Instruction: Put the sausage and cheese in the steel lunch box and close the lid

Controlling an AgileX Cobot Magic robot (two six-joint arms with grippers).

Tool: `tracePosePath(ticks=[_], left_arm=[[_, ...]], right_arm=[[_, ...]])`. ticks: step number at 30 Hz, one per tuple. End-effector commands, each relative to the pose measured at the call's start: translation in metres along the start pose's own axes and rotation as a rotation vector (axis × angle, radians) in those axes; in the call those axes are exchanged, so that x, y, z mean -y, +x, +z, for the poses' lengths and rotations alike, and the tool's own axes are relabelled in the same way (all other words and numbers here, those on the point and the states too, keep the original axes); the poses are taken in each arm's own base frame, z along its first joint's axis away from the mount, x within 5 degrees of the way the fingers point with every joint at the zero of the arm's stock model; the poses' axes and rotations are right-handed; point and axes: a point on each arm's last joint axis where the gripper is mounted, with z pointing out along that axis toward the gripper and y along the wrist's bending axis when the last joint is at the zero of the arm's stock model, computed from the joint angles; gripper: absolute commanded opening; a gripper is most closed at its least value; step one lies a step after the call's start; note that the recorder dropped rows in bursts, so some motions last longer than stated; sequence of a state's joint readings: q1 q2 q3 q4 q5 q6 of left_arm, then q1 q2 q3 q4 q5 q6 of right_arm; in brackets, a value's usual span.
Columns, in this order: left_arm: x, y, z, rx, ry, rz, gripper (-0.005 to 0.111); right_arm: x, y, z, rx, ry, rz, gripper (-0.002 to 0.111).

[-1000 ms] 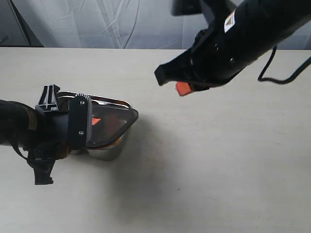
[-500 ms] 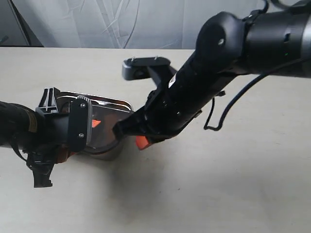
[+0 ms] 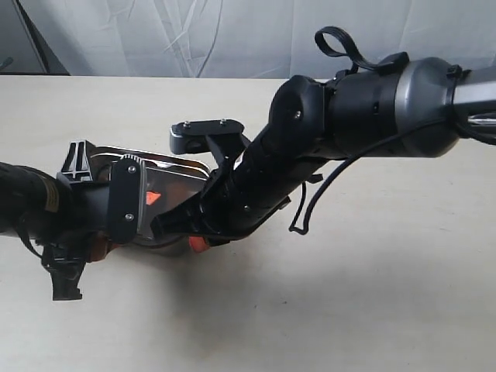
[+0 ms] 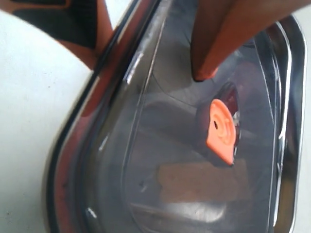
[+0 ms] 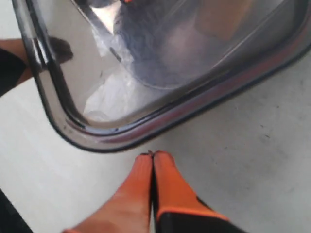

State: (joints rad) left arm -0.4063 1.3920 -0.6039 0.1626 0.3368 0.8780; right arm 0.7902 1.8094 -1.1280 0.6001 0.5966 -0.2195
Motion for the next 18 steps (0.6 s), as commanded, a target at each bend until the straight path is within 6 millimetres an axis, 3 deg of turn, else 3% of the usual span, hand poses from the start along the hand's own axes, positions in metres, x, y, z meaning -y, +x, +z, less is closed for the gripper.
tracePosePath(ticks=[1, 18], left_arm=[[0.0052, 0.0021, 0.0016, -0.024, 0.038, -0.008, 0.046], [0.0109, 0.0071, -0.0016, -0.077, 0.099, -0.008, 0.046]], right_arm=[[0.0003, -0.0049, 0.0017, 0.055, 0.004, 0.008, 0.000], [0.0051, -0.0080, 0.0112, 0.086, 0.020, 0.029, 0.000]])
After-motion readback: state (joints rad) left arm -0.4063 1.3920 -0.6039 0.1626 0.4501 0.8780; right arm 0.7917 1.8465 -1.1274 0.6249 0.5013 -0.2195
